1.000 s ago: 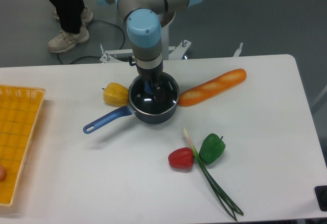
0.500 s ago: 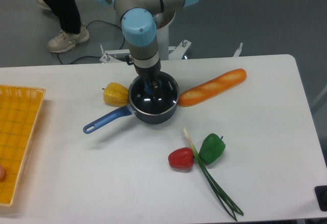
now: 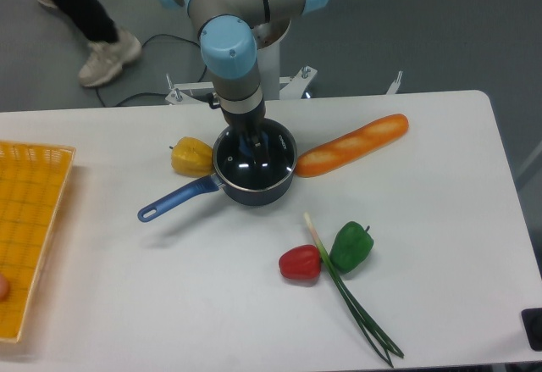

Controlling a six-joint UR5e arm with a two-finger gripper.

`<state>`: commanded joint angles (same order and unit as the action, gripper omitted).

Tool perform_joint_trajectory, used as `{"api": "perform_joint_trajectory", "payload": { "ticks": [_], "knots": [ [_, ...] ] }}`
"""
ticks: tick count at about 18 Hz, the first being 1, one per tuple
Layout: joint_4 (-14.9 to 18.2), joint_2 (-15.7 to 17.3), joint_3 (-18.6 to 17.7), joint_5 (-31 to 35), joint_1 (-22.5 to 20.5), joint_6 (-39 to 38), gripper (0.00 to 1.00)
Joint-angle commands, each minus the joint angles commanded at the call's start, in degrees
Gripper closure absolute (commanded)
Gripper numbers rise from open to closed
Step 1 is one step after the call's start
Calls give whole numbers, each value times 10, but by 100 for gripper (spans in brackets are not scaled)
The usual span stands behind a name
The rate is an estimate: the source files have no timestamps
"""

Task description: Open the lid

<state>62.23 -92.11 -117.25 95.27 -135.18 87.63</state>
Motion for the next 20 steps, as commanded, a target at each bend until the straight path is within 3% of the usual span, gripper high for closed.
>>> {"api": "perform_joint_trajectory", "payload": {
  "ticks": [12,20],
  "knots": [
    [-3,-4,-1,8,1,-18,31],
    [-1,-4,3,9,1,-18,39]
  ]
}}
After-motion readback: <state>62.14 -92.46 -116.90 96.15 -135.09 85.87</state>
